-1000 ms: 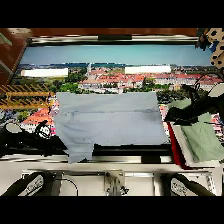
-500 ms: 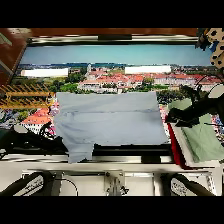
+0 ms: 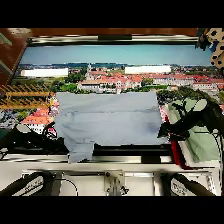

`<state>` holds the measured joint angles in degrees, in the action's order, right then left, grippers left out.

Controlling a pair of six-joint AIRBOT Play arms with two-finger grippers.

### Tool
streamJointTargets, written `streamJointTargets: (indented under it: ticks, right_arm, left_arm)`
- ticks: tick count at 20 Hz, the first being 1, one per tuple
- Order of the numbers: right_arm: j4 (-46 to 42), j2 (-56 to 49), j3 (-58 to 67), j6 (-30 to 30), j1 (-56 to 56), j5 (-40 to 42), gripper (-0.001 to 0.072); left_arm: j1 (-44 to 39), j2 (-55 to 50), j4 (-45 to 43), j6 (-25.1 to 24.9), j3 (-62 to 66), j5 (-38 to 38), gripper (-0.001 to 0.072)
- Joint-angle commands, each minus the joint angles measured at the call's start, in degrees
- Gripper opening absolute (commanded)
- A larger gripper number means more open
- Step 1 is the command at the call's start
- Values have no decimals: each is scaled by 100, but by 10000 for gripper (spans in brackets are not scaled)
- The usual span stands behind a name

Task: Fold the shirts.

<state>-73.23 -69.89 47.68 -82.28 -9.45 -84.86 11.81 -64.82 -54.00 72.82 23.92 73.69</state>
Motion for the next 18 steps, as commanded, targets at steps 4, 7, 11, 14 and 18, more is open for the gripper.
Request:
streamJointTargets:
  ticks: [4, 7, 11, 14, 18]
  right_arm:
    - [-522, 4, -151, -245, 107, 546, 682]
    - [-472, -243, -197, -238, 111, 509, 682]
    - [-278, -715, -234, -192, 111, 732, 682]
    - [-28, -870, -234, -181, 111, 955, 562]
    - [-22, -870, -234, -214, 111, 1211, 314]
  left_arm:
    - [-2, -4, 7, -35, 7, 87, 29]
    - [-4, -2, 7, -39, 7, 90, 29]
    - [-2, 17, 7, -37, 7, 92, 29]
    - [-2, 17, 7, -35, 7, 90, 29]
    - [-2, 17, 7, -162, 35, 85, 29]
